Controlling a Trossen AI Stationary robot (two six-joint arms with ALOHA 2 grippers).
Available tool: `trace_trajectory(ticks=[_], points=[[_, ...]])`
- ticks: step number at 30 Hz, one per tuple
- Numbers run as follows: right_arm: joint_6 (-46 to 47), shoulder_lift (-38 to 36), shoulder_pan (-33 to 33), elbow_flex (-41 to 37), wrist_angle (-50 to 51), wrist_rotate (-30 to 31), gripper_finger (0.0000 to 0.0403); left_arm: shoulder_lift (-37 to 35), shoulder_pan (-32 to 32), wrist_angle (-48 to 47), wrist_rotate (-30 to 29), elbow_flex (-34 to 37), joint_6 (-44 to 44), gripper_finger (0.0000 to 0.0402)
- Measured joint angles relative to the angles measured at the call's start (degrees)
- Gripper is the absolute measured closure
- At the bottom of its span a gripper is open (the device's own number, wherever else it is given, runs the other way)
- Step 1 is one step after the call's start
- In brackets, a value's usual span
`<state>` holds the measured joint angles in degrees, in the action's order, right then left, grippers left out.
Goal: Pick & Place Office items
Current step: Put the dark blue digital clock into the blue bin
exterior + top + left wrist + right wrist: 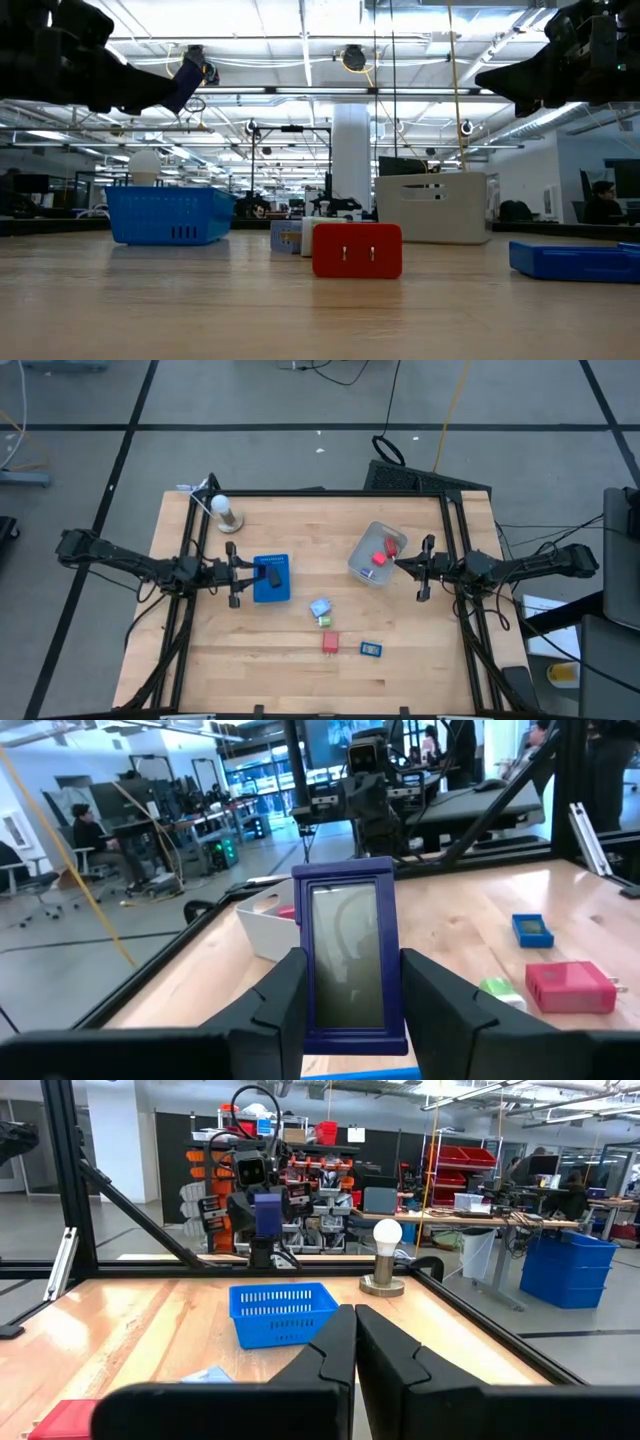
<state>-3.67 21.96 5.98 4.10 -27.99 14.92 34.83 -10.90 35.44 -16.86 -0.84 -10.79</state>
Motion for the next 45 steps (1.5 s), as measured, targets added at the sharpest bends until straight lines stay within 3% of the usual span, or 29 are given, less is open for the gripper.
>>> trace_trajectory(ticks=[18, 24, 27, 36, 41, 45], points=[[0.0, 0.0, 0.0, 0.0, 0.0, 0.0, 0.0399, 0.0, 0.0, 1.2, -0.3, 0.0, 0.4, 0.0267], [0.0, 0.0, 0.0, 0.0, 0.1, 0.0, 0.0399, 0.0, 0.0, 1.6, -6.4, -2.3, 1.9, 0.0266], [0.0, 0.0, 0.0, 0.0, 0.2, 0.0, 0.0399, 0.0, 0.0, -5.7, -7.3, -7.3, 1.8, 0.0266], [0.0, 0.0, 0.0, 0.0, 0.5, 0.0, 0.0399, 3.7, 0.0, -49.7, -11.7, -30.8, 14.6, 0.0266], [0.0, 0.0, 0.0, 0.0, 0.5, 0.0, 0.0399, 8.3, 0.0, -57.4, -11.2, -35.3, 22.6, 0.0266], [0.0, 0.0, 0.0, 0.0, 0.5, 0.0, 0.0399, 12.6, 0.0, -57.4, -9.6, -35.5, 27.3, 0.0266]])
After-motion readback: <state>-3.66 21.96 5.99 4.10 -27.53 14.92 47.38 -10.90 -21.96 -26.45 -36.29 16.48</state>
